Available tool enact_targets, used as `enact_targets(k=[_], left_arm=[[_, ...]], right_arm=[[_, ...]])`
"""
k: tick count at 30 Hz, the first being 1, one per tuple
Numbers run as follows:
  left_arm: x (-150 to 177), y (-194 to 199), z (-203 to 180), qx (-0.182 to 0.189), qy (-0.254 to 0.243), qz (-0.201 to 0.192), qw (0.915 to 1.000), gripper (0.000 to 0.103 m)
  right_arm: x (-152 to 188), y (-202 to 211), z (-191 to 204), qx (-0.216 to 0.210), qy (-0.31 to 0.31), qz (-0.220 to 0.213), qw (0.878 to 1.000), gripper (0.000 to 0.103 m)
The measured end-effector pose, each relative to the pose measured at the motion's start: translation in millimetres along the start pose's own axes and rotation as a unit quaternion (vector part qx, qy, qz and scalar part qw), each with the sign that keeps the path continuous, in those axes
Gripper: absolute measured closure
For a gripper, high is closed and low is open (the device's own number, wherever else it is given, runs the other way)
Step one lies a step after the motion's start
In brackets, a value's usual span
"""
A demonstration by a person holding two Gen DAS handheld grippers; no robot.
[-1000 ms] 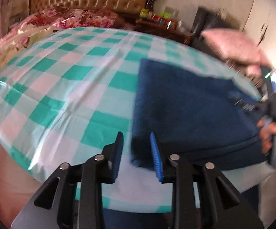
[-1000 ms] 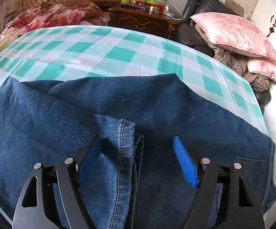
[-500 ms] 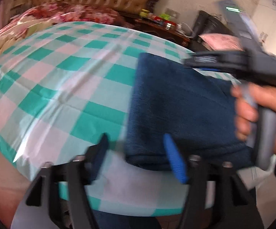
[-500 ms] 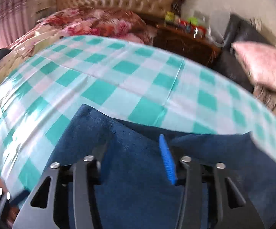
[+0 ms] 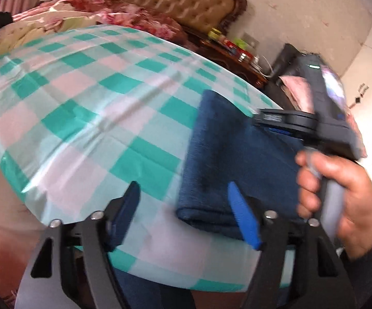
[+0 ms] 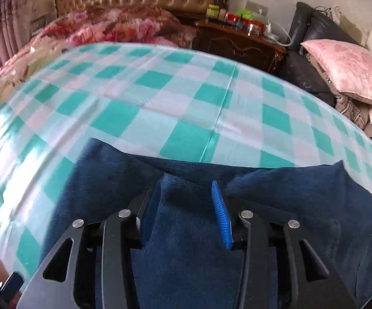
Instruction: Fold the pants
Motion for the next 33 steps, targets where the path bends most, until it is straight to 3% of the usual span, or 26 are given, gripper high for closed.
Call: enact_targets(k=[4,6,8,13,24,26,29,33], left_arm=[[1,-5,3,0.009,0.005,0.015,0.9998,0.041],[4,-6,2,-0.001,-0.007,0.018,0.9998,0.051],[7,-8,-2,0.011,-0.010,0.025,0.9996,0.060],[9,-13,-6,-0.008,-0.032,0.028,0.9991,0.062],[6,-12,-2,0.008,-0.022,0.035,0.9991,0.061],[6,-12,-3,0.005,-0.024,0.035,0.9991,0.062],[9,-13,-5,0.021,-0.016,0.041,0.9988,0.076],[8,-11,-9,0.025,-0.023,0.039,0.9986,0.083]], right_arm=[[13,22,0,0.009,0.006,-0.005,1.000,0.059],[22,27,-2,0.014,0.003,-0.001,1.000,0.059],[28,30,-3,0.016,0.004,0.000,1.000,0.059],[45,33,-11,0.019,-0.004,0.014,1.000,0.059],[82,34,-40,0.035,-0.018,0.041,0.998,0.058],[86,33,-42,0.036,-0.018,0.037,0.999,0.053],[87,32,-44,0.039,-0.018,0.034,0.999,0.049],[88,31,-49,0.038,-0.023,0.033,0.998,0.042]])
Point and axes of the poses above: each gripper's, at about its wrist camera, not at the fingertips, and y roughly against the way its jaws point, z to its left, x to its underside, the point moved 6 cm from there along -y, roughly the way its jaws point
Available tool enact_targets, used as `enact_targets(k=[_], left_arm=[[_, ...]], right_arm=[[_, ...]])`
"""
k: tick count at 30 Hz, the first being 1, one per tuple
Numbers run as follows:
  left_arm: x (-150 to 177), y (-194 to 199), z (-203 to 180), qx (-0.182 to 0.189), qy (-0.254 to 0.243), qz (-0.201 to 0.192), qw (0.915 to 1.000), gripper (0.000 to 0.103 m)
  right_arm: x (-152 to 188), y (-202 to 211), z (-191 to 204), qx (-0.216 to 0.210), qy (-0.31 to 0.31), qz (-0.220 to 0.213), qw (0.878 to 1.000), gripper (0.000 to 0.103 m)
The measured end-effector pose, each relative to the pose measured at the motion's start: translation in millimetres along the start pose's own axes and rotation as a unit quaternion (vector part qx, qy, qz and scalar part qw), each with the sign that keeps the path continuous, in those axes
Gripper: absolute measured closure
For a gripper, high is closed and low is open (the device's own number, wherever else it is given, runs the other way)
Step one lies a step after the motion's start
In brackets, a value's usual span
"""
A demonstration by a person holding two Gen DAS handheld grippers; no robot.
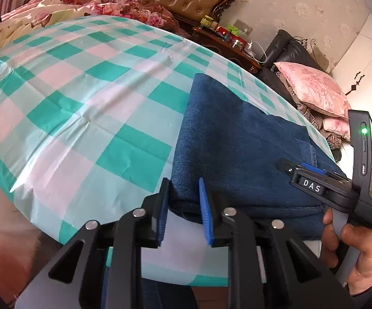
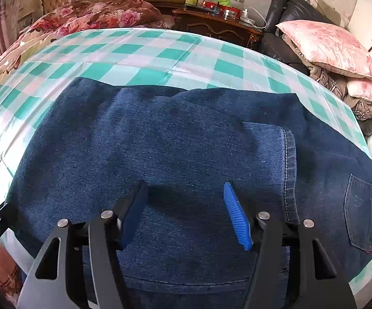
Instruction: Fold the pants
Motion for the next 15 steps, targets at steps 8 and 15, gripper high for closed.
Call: enact_targets(k=[8,15], left_arm=[[-13,20,-19,0.008,-0.021,-0.025,0.9994,0.089],[-19,31,-34,0.006,-0.046,-0.044,0.9980,0.089]], right_arm=[[0,0,0,0.006,0.002,0.000,1.000,0.040],[-3,-1,-2,0.014,0.007,0.008,1.000,0.033]])
Point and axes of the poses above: each gripper's, at about its wrist camera, not at the fingertips, and y roughly against the way its jaws point, z to its left, x to its underside, the point moved 6 cm from there along -y, roughly the way its jaws point
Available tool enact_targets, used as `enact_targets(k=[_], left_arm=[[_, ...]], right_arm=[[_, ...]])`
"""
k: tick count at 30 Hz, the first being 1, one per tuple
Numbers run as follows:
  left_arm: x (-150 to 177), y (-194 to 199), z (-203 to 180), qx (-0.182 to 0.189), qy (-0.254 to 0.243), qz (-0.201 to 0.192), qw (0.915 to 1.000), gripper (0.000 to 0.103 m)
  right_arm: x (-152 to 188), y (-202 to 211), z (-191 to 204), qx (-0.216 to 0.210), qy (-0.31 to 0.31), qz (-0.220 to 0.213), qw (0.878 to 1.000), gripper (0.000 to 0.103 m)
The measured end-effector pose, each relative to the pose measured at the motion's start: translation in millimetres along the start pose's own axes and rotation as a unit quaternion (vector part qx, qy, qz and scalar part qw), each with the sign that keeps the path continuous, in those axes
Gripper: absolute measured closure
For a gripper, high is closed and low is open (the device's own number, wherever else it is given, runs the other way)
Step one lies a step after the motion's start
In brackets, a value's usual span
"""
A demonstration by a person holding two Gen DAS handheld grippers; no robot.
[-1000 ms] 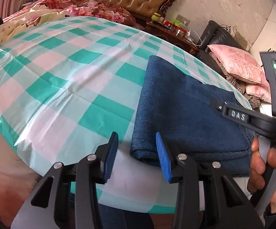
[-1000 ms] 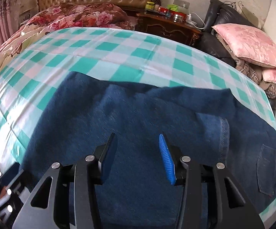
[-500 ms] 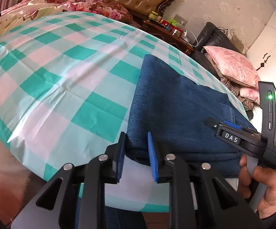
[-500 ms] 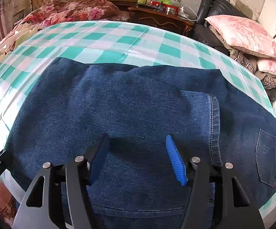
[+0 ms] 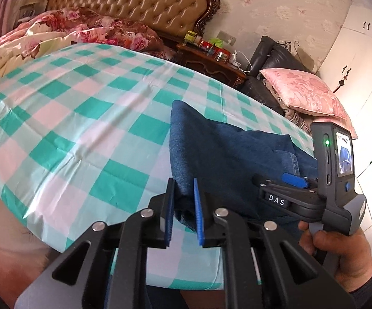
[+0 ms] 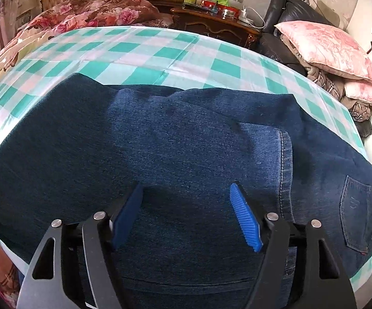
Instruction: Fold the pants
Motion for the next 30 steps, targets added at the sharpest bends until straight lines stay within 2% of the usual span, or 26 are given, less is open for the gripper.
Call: enact_targets(k=[3,7,10,14,20,22,23,24,25,27,28,29,30], left_arm=[[1,0,1,0.000,0.000,-0.001,1.0000,0.089],[1,0,-1,-0.009,-0.016,-0.007,0.9998,0.089],[1,3,-7,-0.016,-0.035,-0.017,0.9991,0.090],[1,5,-15,-0.030,-0.060,-0.026,0.9974,0.090],[-1,10,-27,-0.043,-0.090,-0.042,0.9942,0.090],[-2,11,-29,-0.045,-0.097,-0.046,0.9932,0.090],[-3,12,-31,-0.045,-0.100,-0.049,0.9927,0.090],[-3,12,-32,-0.043,-0.101,-0.051,0.9926,0.090],[-3,13,-33,-0.040,-0.098,-0.052,0.9930,0.090],[-3,13,-31,-0.028,-0.083,-0.051,0.9948,0.090],[-3,13,-27,-0.019,-0.064,-0.050,0.9965,0.089],[-3,14,-17,-0.002,-0.017,-0.052,0.9985,0.080],[-2,14,-9,0.007,0.019,-0.050,0.9985,0.051]], right_arm=[[-6,3,-1,-0.007,0.001,0.010,1.000,0.033],[-35,23,11,-0.029,0.013,-0.014,0.999,0.033],[-68,37,39,-0.102,0.020,-0.006,0.995,0.033],[-93,32,86,-0.199,0.031,0.060,0.978,0.032],[-104,-3,140,-0.171,0.099,0.119,0.973,0.034],[-101,-11,146,-0.153,0.117,0.121,0.974,0.043],[-99,-16,149,-0.143,0.123,0.124,0.974,0.049],[-98,-19,149,-0.136,0.126,0.125,0.975,0.061],[-97,-21,148,-0.128,0.128,0.125,0.976,0.065],[-95,-22,146,-0.130,0.129,0.119,0.976,0.079],[-96,-21,143,-0.132,0.127,0.115,0.976,0.081],[-96,-20,140,-0.137,0.121,0.113,0.977,0.085],[-98,-19,136,-0.143,0.112,0.112,0.977,0.087]])
Point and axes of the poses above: each gripper's, at about its wrist camera, not at the fingertips, and y roughly against the way its jaws point, z to its left, x to its underside, the point moved 6 cm from there along -y, roughly the way its jaws point
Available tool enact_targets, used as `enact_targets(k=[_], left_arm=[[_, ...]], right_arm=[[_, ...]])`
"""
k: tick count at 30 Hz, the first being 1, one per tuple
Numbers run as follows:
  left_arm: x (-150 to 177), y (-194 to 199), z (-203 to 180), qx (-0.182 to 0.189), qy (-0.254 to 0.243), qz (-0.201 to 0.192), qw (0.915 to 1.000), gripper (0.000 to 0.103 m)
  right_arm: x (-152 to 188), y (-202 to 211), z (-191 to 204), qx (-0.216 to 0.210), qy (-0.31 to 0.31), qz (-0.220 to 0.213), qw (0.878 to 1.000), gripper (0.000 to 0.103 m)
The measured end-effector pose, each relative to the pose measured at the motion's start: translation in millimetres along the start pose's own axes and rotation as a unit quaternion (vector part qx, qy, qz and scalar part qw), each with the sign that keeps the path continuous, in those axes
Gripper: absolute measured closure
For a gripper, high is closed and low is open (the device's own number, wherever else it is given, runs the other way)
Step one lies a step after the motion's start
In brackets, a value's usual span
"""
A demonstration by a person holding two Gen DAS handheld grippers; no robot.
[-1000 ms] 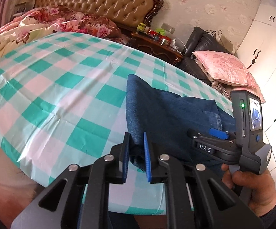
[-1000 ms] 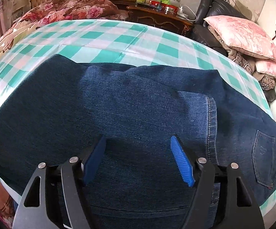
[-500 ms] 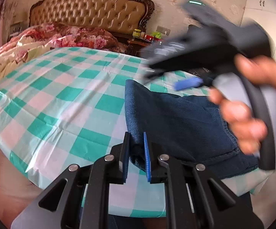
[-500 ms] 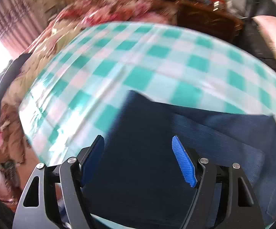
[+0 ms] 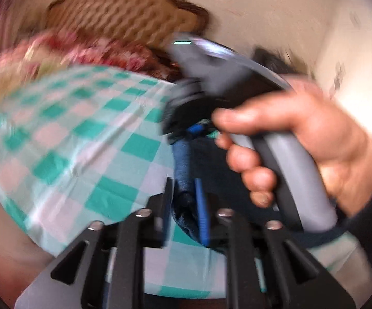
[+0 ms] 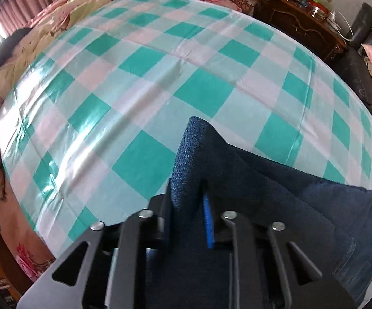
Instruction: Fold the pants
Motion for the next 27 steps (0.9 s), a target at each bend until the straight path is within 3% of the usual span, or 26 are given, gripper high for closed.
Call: enact_targets(k=[1,7,8,9,10,14,17,19,22,24,27], left_arm=[[1,0,4,0.001,0.018,0.002,0.9998,0.038],[14,-21,3,0.027,0.070,0.038,0.9964,0.040],[15,-25,0,0.024,0.071,0.041,0.9964,0.051],[15,-30,-3,0.029,0.072,0.049,0.9958,0.073],[16,-33,-6,0.029,0.069,0.055,0.9957,0.086],[0,-14,-46,-0.001,-0.008,0.019,0.9998,0.091],[-20,10,-100,-0.007,-0.084,-0.030,0.9960,0.091],[-33,25,-147,-0.002,-0.141,-0.064,0.9880,0.091],[-39,38,-232,0.019,-0.228,-0.109,0.9673,0.091],[-28,38,-289,0.034,-0.283,-0.129,0.9498,0.091],[3,25,-357,0.066,-0.332,-0.120,0.9334,0.091]], right_arm=[[0,1,-1,-0.003,-0.003,-0.001,1.000,0.087],[-2,14,-7,-0.016,-0.017,-0.014,1.000,0.088],[-2,17,-9,-0.020,-0.020,-0.016,0.999,0.088],[-2,19,-10,-0.024,-0.023,-0.018,0.999,0.088],[-2,24,-14,-0.033,-0.030,-0.021,0.999,0.088],[-2,58,-38,-0.068,-0.056,-0.049,0.995,0.090],[-2,112,-72,-0.103,-0.078,-0.087,0.988,0.090],[2,159,-113,-0.128,-0.103,-0.122,0.979,0.090],[21,213,-185,-0.152,-0.146,-0.162,0.964,0.090],[40,235,-232,-0.161,-0.173,-0.180,0.955,0.090],[84,249,-307,-0.159,-0.213,-0.198,0.943,0.090]])
Point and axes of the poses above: each gripper's, at about its wrist camera, not at the fingertips, and y roughly against the way its jaws point, z to its left, x to its underside, the point moved 6 cm from there along -y, roughly the way its jaws point
